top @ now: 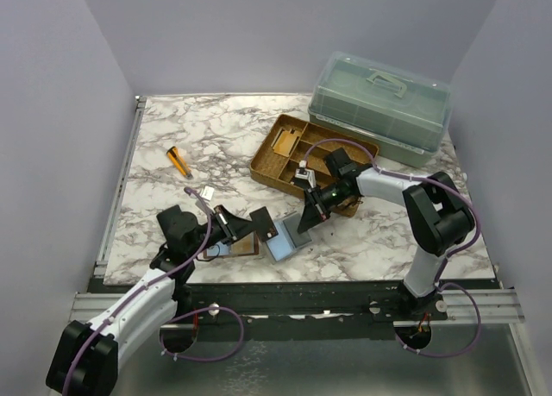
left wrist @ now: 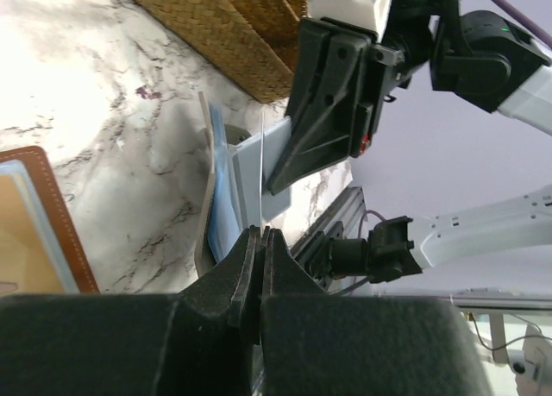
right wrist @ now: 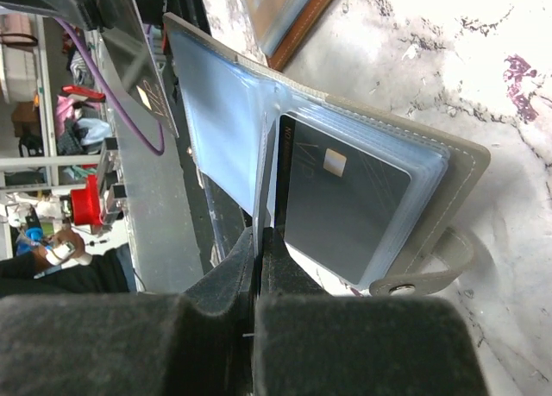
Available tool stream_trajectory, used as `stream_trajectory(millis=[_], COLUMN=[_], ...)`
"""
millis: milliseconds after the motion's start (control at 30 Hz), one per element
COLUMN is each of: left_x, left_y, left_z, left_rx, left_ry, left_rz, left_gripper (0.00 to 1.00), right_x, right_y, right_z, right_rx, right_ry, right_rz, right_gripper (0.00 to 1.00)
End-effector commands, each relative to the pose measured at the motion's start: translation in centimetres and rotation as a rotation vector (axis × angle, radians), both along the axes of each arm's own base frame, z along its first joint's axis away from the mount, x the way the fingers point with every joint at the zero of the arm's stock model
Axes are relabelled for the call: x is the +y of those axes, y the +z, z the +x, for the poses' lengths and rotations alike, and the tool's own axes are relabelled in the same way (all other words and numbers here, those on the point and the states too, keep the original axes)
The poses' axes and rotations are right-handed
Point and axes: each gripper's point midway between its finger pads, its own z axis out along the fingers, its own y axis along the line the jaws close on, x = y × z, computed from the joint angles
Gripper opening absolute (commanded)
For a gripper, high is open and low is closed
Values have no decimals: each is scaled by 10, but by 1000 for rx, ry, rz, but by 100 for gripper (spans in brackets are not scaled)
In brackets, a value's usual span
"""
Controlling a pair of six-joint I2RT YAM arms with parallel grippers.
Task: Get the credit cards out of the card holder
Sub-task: Remove the credit card from the card holder, then place the card holder at the center of the board.
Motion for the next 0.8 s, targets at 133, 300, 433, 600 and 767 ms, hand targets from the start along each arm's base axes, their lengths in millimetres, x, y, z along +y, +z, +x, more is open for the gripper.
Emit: stream_trajectory(millis=[133, 300, 433, 600, 767], left_x=[11, 14, 17, 21, 23], left_y=[-12, -13, -16, -17, -19], left_z=[13, 19, 23, 28, 29], left_rx=[37, 40, 44, 47, 46], left_ry=[76, 99, 120, 144, 151], left_rz=[83, 99, 117, 136, 153], left_gripper=[0, 0, 0, 0, 0], right_x=[7, 8, 9, 16, 27], right_y=[-15, -23, -27, -29, -23], right_z=[1, 2, 0, -7, -21], right_rx=[-33, -35, -35, -29, -8], right_ry=[33, 39, 50, 90, 160], right_rz=[-77, -108, -123, -127, -90], right_gripper=[1, 4, 5, 14, 24])
